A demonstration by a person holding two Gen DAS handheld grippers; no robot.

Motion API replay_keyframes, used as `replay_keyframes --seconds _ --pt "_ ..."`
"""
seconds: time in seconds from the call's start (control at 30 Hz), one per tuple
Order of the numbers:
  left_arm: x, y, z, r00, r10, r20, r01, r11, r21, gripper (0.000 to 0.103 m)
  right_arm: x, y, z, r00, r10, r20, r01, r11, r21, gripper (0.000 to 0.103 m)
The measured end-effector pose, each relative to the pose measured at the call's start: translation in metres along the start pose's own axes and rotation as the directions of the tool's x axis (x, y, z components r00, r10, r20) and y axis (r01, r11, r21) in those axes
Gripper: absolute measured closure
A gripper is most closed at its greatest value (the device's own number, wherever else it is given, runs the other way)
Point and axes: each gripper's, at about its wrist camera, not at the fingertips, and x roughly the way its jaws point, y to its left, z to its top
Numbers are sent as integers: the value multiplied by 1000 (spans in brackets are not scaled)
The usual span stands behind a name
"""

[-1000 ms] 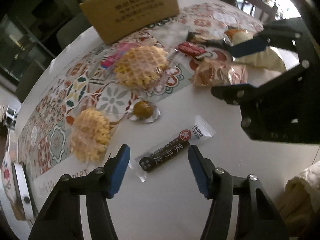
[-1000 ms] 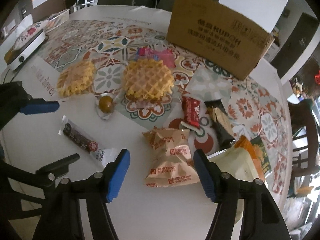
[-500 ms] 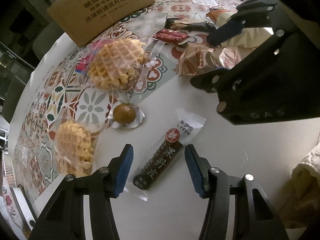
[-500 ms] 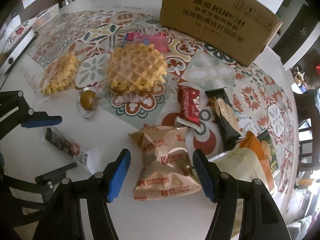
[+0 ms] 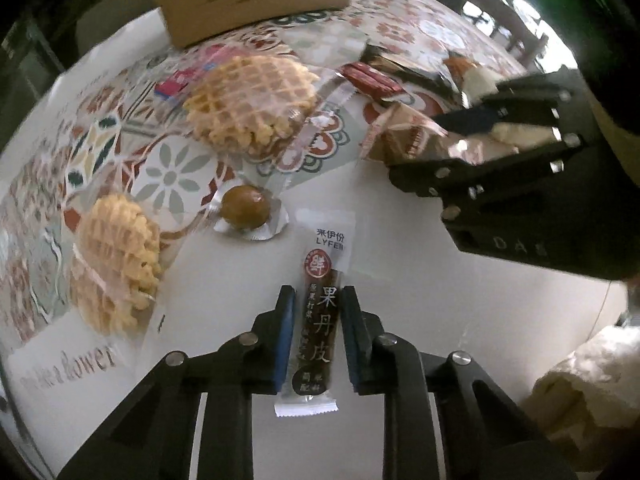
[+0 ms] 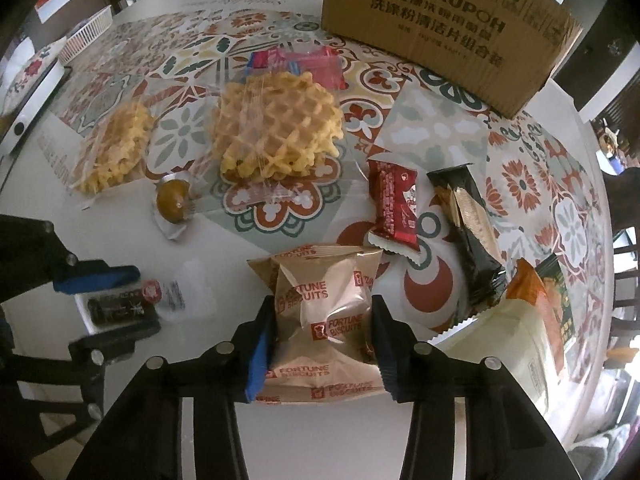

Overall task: Organize snacks
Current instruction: 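Carry both snacks over the cardboard box and open both grippers to drop them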

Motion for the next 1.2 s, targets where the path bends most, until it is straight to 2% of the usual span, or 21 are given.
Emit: replay_keyframes --seconds 0.23,0.47,0.57,0.7,0.83,1.0,1.2 --pt "-3 20 -5 995 -101 27 104 976 -189 83 -10 2 -1 999 0 34 -1 1000 20 60" --pt "-35 27 -9 988 -95 124 125 958 -259 83 -36 7 -4 997 -12 80 8 999 49 60" --pt "-58 24 -2 980 -85 177 135 948 -289 83 -51 4 -3 994 -12 107 3 997 83 60" --pt "-86 23 11 966 -53 252 127 950 -286 83 -72 -3 4 988 -13 151 -8 991 137 60" --pt "-99 20 33 952 -28 304 115 955 -272 83 -97 -7 12 976 -42 215 6 987 163 60" --pt "-124 22 56 926 -10 376 119 956 -269 83 -126 -18 26 953 -69 294 6 978 208 60" --pt "-146 30 91 892 32 450 93 964 -251 83 -157 -39 53 910 -135 391 26 963 270 60"
